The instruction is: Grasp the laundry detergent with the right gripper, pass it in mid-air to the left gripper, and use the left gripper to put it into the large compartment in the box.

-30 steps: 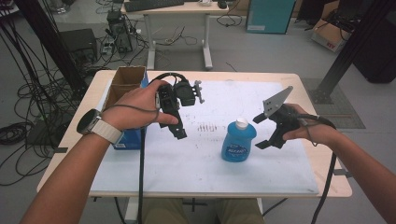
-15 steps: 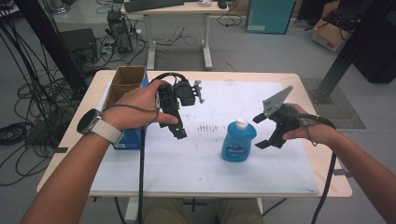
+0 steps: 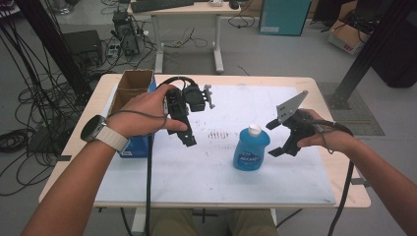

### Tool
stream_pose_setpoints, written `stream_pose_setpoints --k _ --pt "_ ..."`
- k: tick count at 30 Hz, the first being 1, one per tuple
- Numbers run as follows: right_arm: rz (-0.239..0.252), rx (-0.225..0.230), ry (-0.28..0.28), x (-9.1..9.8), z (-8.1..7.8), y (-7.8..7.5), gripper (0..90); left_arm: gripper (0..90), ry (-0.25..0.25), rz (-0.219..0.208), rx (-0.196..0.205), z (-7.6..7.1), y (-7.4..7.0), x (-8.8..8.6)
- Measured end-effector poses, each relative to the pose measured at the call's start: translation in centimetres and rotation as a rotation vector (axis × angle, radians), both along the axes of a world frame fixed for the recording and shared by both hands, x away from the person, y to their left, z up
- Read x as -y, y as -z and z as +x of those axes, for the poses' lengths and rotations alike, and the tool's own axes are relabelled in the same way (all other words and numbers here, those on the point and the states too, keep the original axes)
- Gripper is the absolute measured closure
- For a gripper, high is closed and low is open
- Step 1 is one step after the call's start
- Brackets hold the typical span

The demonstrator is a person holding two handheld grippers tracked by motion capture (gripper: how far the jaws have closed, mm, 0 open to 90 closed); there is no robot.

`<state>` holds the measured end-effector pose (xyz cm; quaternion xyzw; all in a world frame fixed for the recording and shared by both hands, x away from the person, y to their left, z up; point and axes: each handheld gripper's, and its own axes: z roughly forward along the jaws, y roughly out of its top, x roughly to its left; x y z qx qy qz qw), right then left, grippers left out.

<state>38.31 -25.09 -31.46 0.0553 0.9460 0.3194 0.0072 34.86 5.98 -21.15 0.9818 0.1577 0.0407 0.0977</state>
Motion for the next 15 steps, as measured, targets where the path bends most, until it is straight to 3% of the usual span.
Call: stream_pose_setpoints --k 6,7,8,15 --pt "0.003 0.004 -0.001 0.01 0.01 0.01 5.0 8.5 0.001 0.001 -0.001 -0.01 0.00 0.01" --pt "0.001 0.002 0.001 0.01 -0.02 0.00 5.0 8.5 0.076 0.070 0.001 0.50 -0.42 -0.11" --pt "0.001 0.001 0.001 0.00 -0.03 0.00 5.0 8.5 0.050 0.047 0.002 0.33 -0.28 -0.07" --pt "0.003 -0.001 0.002 0.05 -0.03 0.08 5.1 8.5 0.052 0.047 0.004 0.38 -0.26 -0.07"
